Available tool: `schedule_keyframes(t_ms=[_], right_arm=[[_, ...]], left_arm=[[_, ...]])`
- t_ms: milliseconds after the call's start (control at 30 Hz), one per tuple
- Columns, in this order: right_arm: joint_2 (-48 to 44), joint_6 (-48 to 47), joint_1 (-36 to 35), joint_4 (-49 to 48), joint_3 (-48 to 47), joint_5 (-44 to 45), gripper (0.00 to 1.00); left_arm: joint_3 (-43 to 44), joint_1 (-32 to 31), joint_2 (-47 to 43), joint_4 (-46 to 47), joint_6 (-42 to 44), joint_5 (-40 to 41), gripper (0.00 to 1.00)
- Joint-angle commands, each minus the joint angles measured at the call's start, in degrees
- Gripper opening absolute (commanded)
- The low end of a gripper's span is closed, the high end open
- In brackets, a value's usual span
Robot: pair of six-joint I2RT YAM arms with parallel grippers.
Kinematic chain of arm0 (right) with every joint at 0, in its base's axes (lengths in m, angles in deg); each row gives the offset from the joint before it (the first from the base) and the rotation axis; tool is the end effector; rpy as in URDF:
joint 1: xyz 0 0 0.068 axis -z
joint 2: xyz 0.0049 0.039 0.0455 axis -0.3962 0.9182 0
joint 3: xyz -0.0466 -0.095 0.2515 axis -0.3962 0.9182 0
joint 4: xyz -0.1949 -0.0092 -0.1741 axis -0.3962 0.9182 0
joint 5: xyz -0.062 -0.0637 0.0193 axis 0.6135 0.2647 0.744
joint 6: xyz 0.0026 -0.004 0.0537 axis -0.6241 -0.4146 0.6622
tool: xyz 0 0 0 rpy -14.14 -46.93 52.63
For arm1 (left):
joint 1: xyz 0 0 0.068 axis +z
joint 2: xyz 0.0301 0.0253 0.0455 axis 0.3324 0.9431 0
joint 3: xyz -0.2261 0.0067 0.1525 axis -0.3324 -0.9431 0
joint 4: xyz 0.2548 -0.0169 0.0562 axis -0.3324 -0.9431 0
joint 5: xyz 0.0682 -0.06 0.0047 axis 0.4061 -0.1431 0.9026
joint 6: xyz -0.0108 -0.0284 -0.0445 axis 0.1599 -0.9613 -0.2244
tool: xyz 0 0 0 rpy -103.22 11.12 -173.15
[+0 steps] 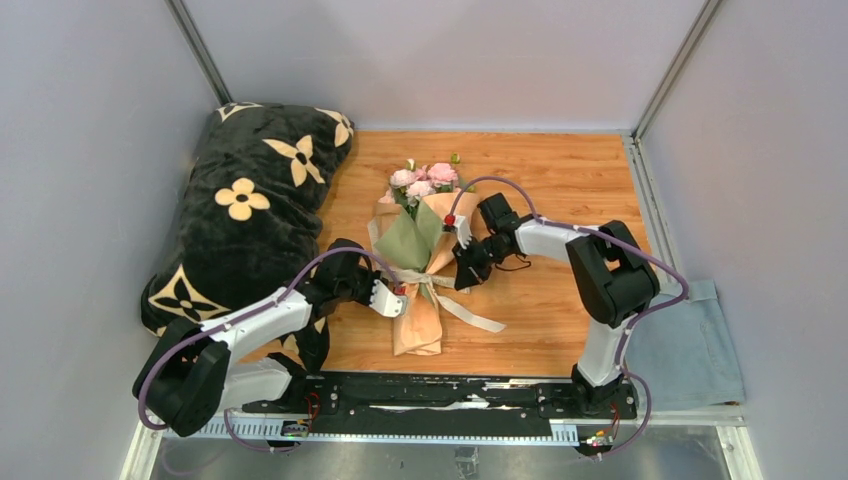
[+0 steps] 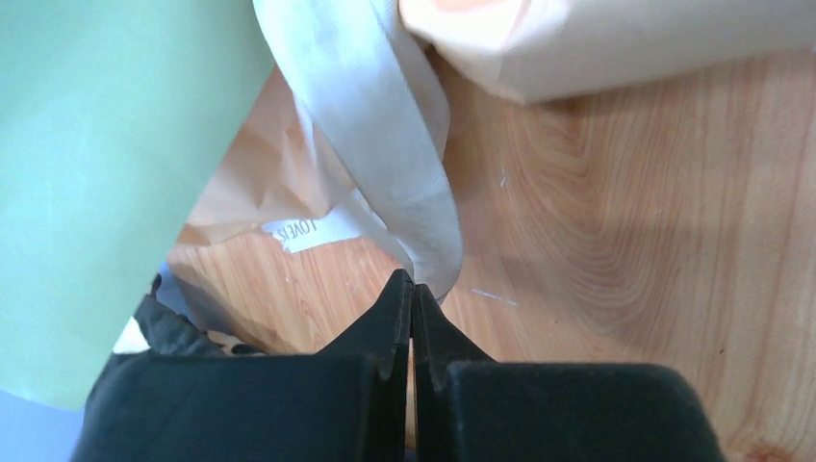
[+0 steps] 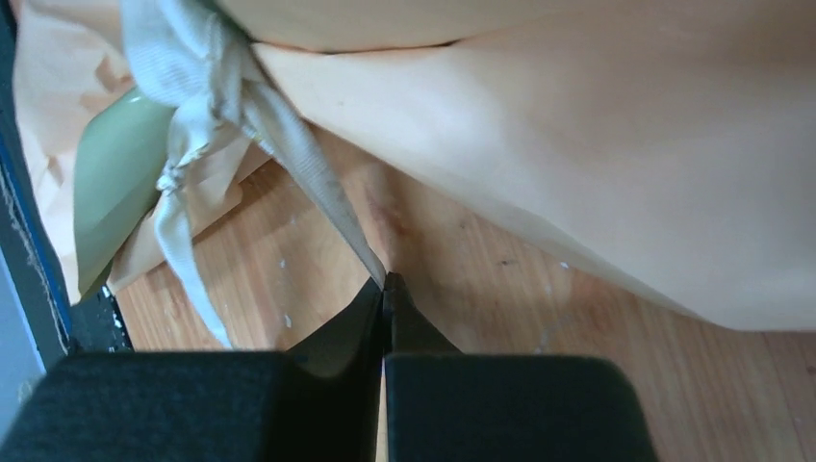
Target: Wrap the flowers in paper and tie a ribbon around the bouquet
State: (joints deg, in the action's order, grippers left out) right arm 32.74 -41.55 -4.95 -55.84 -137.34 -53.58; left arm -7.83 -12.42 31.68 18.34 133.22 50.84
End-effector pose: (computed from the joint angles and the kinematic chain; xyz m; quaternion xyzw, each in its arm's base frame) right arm 0.2961 0.1884 0.1490 -0.4651 0.7677 0.3901 0.2052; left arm 0.1819 -0.1188 0.1639 0.7677 0.5207 0.0827 0.3643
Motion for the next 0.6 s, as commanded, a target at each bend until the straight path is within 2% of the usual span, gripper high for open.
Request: schedule_keyframes(t_ms=[0, 200, 400, 567], right_arm=[[-0.5, 9.5, 3.0, -0.1, 0.4, 7.5, 0.00], [-7.7, 24.5, 12.8, -11.2, 14.3, 5.5, 0.00], [-9.0, 27.2, 14.6, -13.4, 18.1, 7.5, 0.00], [-11.5, 28.7, 19.6, -13.9, 20.2, 9.1, 0.00]], left_arm=[[-0.6, 2.5, -0.6, 0.0, 2.8, 2.3, 0.00], [-2.9, 7.3, -0.4, -3.2, 9.5, 1.1, 0.00], [-3.2, 7.4, -0.5, -2.3, 8.4, 0.1, 0.00], [-3.9, 7.6, -0.3, -2.3, 9.2, 0.7, 0.00]])
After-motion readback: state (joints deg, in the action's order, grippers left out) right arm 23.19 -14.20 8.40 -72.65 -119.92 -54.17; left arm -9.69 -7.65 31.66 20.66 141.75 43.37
